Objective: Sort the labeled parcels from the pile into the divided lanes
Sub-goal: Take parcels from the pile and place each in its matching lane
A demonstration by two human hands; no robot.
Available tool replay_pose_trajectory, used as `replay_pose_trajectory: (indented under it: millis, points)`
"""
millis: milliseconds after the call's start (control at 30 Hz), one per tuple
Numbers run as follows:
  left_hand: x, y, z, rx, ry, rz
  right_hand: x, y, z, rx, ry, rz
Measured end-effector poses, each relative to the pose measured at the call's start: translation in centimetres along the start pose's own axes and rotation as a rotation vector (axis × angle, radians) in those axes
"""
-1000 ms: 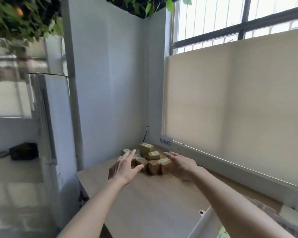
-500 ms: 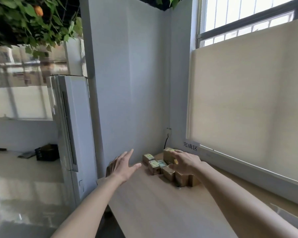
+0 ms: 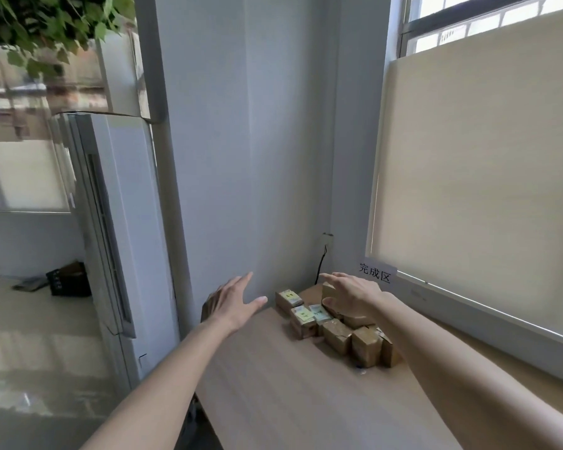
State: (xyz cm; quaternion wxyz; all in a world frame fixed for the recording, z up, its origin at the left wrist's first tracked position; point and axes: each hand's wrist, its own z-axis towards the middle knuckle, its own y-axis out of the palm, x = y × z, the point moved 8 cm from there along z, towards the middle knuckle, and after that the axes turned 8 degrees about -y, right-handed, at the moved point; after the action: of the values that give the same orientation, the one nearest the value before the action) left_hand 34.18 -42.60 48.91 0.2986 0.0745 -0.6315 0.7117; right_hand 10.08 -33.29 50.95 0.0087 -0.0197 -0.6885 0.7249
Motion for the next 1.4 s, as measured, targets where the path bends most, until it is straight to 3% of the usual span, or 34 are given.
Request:
replay_pose_trajectory:
  millis: [267,800,1100,1400]
  points:
    - [-5.0,1.9,10.7,0.003,0.041,0.002,-1.1,2.7,10.4,-0.041,0.052,-0.030]
    - [-14.8,9.3,32.6,-0.212,0.131,-0.065,-2.5,11.2,30.6,-0.147,0.220,-0.005]
    - [-15.0,21.3,39.6,-0.361,0.153,-0.027,4.6,20.0,37.1,-0.218,0.306,0.073]
    - [-13.5,41.9,46.0,-0.572,0.106,-0.038,14.8,36.9,43.8,-0.382,0.366,0.175]
